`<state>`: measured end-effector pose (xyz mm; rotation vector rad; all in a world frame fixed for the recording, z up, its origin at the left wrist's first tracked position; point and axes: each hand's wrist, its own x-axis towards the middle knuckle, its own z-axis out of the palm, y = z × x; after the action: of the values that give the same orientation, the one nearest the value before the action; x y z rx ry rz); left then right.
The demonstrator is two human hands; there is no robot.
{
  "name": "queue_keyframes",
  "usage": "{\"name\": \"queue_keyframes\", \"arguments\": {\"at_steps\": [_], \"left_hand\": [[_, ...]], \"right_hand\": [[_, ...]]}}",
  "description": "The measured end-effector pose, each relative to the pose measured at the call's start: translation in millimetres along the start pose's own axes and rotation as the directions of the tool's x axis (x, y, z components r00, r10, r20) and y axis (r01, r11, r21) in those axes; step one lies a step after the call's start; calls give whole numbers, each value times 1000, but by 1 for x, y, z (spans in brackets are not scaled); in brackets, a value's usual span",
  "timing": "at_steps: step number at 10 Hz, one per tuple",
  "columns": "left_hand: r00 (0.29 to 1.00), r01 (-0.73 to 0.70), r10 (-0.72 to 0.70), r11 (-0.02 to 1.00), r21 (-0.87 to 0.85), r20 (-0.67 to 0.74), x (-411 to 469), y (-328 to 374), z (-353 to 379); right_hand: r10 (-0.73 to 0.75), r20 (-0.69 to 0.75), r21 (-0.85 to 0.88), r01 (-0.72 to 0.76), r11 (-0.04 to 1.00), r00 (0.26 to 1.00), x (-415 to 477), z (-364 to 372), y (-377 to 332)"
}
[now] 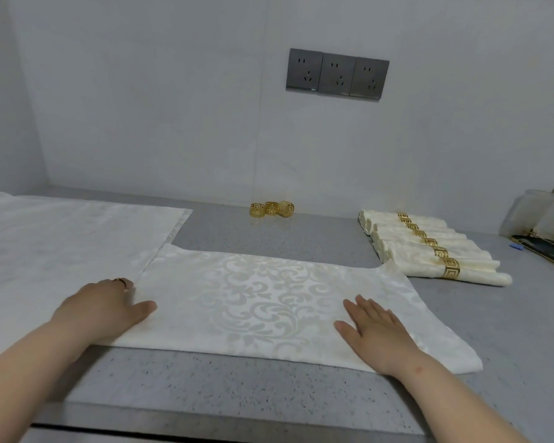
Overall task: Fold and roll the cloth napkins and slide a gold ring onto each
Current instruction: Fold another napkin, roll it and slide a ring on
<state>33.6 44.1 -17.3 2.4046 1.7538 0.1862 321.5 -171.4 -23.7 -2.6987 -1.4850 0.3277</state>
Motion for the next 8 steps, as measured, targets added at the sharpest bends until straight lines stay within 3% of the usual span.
{"name": "queue_keyframes", "arguments": {"at_steps": [1,2,4,5,6,7,8], "left_hand": [[994,96,-102,988,-121,-44,-5,-17,-4],[994,99,-106,984,-147,-40,-10,-28,-6],[988,92,-45,938,-336,145,-19,-22,-22],[992,45,4,922,-385,127,-19,-19,-26],[995,73,-16,808,-584,102,-21,-14,-24],[981,190,-77,573,-798,178,-27,-7,-23],[976,148,-208,435,-888,61,-28,-1,-15]], "right_hand": [[14,11,3,-14,1000,1000,-1,-1,-1],[38,15,-2,-38,999,999,-5,-1,-3],[60,1,-9,-60,998,998,-15,1,-4],[62,9,-11,-62,998,998,-16,1,-3],[66,8,-13,-66,998,998,-17,2,-3],[67,8,-18,-67,998,998,-17,2,-3],[76,11,-21,-75,997,997,-20,1,-5]]}}
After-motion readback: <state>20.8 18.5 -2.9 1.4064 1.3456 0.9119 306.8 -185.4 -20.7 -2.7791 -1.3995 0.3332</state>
